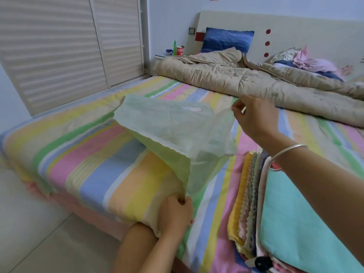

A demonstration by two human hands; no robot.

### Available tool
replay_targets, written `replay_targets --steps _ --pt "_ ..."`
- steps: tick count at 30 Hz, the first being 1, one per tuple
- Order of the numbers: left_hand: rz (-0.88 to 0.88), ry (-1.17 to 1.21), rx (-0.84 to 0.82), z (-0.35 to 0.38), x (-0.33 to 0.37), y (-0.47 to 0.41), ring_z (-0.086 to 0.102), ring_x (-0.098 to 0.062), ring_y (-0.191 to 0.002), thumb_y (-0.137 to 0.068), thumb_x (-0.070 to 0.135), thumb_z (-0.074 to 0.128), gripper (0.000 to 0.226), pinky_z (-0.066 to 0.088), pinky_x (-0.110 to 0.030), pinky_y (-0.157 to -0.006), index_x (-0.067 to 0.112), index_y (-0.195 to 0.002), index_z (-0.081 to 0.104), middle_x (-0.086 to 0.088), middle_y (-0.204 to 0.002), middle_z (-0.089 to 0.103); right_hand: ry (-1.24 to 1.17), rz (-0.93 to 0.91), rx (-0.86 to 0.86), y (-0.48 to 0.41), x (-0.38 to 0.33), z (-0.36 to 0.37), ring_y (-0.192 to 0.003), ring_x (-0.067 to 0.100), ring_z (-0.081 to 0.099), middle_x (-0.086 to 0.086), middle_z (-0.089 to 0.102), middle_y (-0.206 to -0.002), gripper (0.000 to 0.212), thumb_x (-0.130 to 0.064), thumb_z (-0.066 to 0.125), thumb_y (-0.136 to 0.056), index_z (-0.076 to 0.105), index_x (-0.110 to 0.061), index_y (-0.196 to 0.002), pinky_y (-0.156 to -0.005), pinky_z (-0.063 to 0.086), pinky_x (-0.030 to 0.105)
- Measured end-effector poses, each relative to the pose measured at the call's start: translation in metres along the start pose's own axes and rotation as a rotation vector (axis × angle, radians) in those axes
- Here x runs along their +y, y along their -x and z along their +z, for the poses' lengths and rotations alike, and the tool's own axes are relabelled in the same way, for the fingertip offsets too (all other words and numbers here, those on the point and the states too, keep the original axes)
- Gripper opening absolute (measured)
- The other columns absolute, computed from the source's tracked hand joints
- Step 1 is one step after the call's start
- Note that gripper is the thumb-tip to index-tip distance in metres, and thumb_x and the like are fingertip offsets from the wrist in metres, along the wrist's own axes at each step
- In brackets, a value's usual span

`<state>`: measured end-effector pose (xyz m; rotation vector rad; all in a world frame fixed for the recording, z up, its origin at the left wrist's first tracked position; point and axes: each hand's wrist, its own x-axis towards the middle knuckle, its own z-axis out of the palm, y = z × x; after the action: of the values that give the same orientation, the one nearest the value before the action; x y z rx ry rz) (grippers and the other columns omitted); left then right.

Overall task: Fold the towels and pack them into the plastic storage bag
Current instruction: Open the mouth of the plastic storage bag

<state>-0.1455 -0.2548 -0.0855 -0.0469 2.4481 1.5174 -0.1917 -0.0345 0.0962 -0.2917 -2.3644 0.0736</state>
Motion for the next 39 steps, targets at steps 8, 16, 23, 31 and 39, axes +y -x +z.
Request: replay_targets --steps 8,16,23,31,39 --pt "-0.183 0.374 -0.010 -0.003 0.040 0.002 0.070 -0.026 -0.074 -0.079 0.043 0.071 0.038 0.060 -0.037 -0.056 0.016 -0.098 0.051 -0.003 -0.079 0.064 -0.042 -0.040 -0.036 0.030 -0.015 0.011 -0.070 0.027 0.058 -0.001 0.063 -0.086 0.007 -0.024 0.058 -0.088 0.063 -0.020 -0.086 -0.058 0.045 0.033" --pt "-0.066 0.632 0.444 -0.039 0.056 -0.019 0.065 -0.026 -0.077 -0.065 0.050 0.070 0.046 0.057 -0.043 -0.070 0.013 -0.090 0.057 -0.004 -0.090 0.067 0.005 -0.169 0.038 0.067 -0.023 0.009 -0.059 0.023 0.056 -0.001 0.057 -0.071 0.011 -0.020 0.066 -0.075 0.056 -0.017 -0.072 -0.048 0.033 0.025" --pt "-0.017 0.582 0.478 -0.047 0.045 -0.015 0.051 -0.025 -0.063 -0.082 0.024 0.071 0.035 0.051 -0.042 -0.067 0.012 -0.058 0.047 -0.003 -0.060 0.053 0.137 -0.283 -0.065 0.090 -0.043 0.029 -0.082 0.032 0.056 0.007 0.058 -0.093 0.040 -0.014 0.070 -0.064 0.061 -0.012 -0.103 -0.069 0.041 0.040" --pt "0.031 0.422 0.485 -0.032 0.037 -0.025 0.043 -0.018 -0.053 -0.080 0.028 0.076 0.041 0.035 -0.029 -0.058 0.015 -0.053 0.049 0.003 -0.052 0.051 -0.007 -0.733 -0.042 0.089 -0.106 0.062 -0.081 0.027 0.056 0.000 0.060 -0.075 0.012 -0.010 0.066 -0.070 0.066 -0.019 -0.078 -0.083 0.045 0.038" --pt "-0.062 -0.101 0.408 -0.001 0.031 -0.042 0.057 -0.026 -0.069 -0.086 0.042 0.065 0.036 0.035 -0.029 -0.055 0.018 -0.061 0.054 -0.002 -0.073 0.068 -0.013 -0.309 0.221 0.001 -0.110 0.027 -0.075 0.031 0.056 0.001 0.065 -0.064 0.010 -0.023 0.066 -0.077 0.070 -0.017 -0.069 -0.062 0.039 0.034"
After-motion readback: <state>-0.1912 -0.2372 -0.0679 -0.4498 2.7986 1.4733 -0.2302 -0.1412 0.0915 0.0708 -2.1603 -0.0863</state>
